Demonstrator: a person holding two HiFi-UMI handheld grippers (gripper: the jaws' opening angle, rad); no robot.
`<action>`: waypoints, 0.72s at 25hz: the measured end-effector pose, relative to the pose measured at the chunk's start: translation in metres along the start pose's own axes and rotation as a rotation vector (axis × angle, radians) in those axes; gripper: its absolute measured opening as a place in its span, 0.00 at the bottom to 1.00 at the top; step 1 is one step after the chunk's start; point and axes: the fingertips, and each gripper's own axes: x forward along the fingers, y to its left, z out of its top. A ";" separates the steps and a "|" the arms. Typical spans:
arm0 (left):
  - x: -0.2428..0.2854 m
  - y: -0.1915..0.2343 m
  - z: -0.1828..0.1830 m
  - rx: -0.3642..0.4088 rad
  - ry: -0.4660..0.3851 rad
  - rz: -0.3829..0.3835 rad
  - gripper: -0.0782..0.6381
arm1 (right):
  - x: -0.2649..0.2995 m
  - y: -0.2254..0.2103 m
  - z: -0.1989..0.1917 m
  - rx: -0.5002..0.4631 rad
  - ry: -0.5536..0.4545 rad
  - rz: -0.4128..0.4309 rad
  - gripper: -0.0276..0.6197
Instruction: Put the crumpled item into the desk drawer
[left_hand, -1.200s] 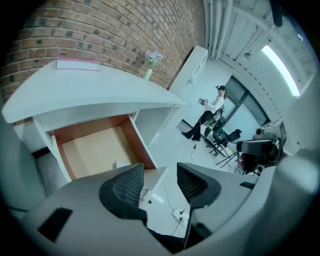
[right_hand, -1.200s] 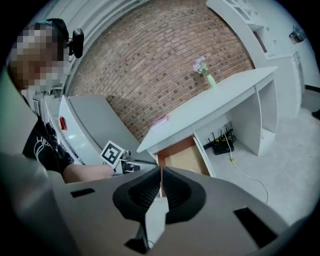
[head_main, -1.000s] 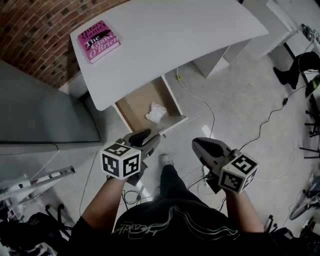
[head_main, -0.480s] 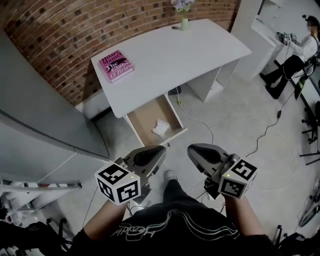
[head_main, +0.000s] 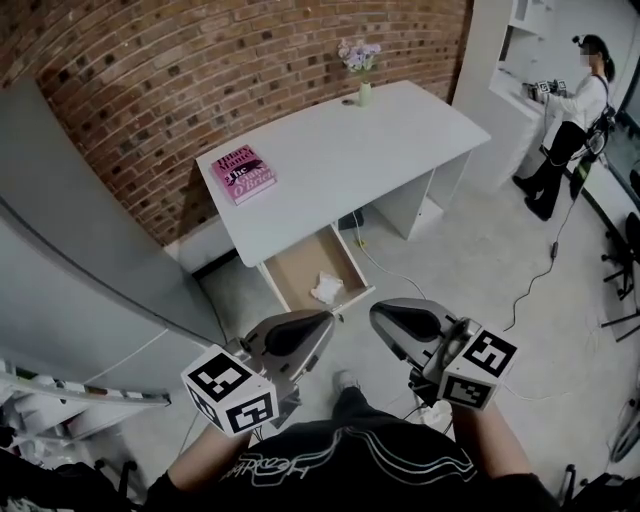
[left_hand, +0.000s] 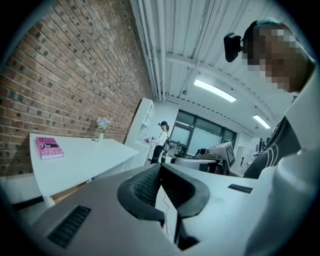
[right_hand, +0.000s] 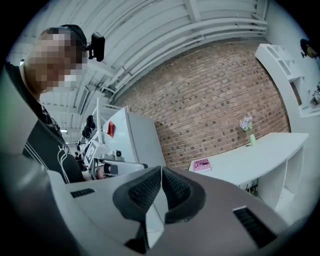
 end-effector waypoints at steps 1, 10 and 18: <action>0.001 0.000 0.000 0.005 0.001 0.000 0.14 | -0.001 -0.001 0.000 -0.007 -0.001 -0.001 0.11; 0.018 0.019 -0.005 -0.028 0.007 0.003 0.14 | 0.011 -0.021 0.005 0.008 -0.016 0.012 0.11; 0.035 0.045 0.005 -0.061 0.009 0.015 0.14 | 0.031 -0.040 0.016 0.047 -0.021 0.035 0.11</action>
